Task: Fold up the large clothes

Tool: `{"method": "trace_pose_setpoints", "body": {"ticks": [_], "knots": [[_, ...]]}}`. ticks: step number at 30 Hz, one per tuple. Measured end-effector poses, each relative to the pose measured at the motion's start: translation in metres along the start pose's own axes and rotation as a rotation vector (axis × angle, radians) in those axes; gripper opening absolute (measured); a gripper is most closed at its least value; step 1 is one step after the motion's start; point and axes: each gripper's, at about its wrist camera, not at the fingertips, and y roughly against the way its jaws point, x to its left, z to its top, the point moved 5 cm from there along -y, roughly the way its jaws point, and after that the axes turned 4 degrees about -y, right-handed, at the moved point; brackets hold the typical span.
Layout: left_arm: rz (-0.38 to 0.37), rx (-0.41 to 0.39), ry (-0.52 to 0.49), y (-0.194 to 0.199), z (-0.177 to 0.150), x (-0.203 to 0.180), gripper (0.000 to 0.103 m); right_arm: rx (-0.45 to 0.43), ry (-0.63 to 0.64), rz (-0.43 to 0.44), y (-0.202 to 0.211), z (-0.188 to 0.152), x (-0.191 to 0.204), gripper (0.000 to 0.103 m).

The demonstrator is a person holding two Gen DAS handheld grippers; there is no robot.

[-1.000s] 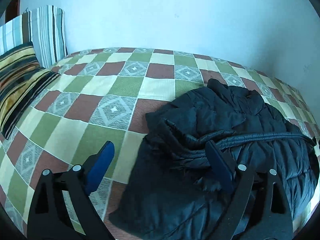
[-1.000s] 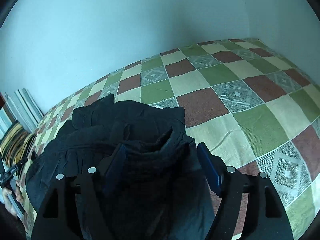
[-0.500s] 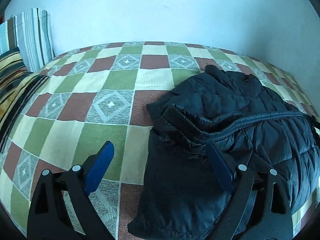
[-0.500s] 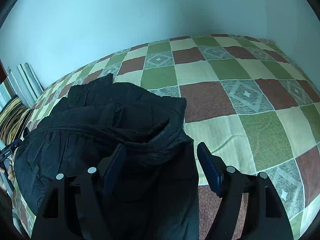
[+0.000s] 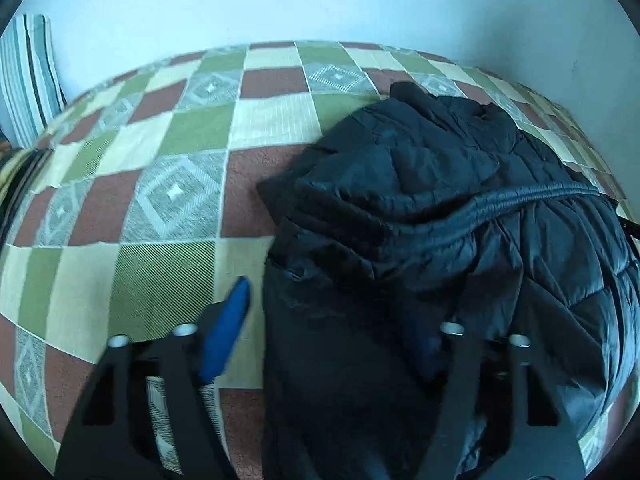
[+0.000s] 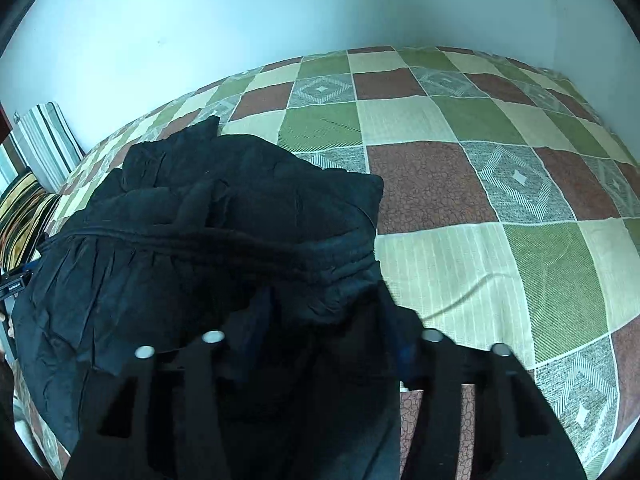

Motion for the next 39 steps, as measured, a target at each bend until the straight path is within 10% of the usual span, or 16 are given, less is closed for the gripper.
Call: {"method": "trace_pose_setpoints", "body": {"ticks": [8,22,39], "knots": [[0.073,-0.052,0.029,0.015,-0.002,-0.002,0.008,-0.086,0.043,-0.055,0.021,-0.006,0.01,0.018],[0.192,-0.28,0.008,0.076,0.057,-0.01,0.005,-0.3,0.062,-0.073,0.074,0.043,0.031,0.013],[0.33,-0.163,0.061,-0.044,0.13,0.019,0.005,-0.202,0.035,-0.159,-0.058,0.13,0.028,0.013]]}}
